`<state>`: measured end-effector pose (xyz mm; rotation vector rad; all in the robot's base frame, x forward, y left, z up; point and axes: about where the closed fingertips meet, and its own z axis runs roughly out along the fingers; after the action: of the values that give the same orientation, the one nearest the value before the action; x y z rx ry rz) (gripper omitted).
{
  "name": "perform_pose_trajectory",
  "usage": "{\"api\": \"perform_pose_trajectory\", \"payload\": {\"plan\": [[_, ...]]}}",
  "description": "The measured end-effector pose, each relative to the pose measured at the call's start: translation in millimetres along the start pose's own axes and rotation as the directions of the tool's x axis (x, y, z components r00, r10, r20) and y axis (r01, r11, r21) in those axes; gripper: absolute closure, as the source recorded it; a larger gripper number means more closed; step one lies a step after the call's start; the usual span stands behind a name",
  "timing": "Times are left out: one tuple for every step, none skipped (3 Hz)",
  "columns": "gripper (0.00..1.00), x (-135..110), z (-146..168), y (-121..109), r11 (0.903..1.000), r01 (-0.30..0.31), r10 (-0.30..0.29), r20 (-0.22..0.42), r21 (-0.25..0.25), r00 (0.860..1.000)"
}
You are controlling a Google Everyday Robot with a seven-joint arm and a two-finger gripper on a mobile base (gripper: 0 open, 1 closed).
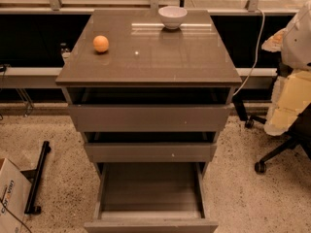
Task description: Close bottom drawer
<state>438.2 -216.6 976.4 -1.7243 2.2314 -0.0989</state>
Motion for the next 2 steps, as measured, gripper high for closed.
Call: {"api": "perform_pose_trajectory", "payload": {"plan": [[0.00,0.0,0.0,0.0,1.0000,0.000,0.000,0.000,0.000,1.000],[0.14,-1.1,-2.0,-0.6,1.0000,0.001,-0.001,0.003,0.009,1.000]]}}
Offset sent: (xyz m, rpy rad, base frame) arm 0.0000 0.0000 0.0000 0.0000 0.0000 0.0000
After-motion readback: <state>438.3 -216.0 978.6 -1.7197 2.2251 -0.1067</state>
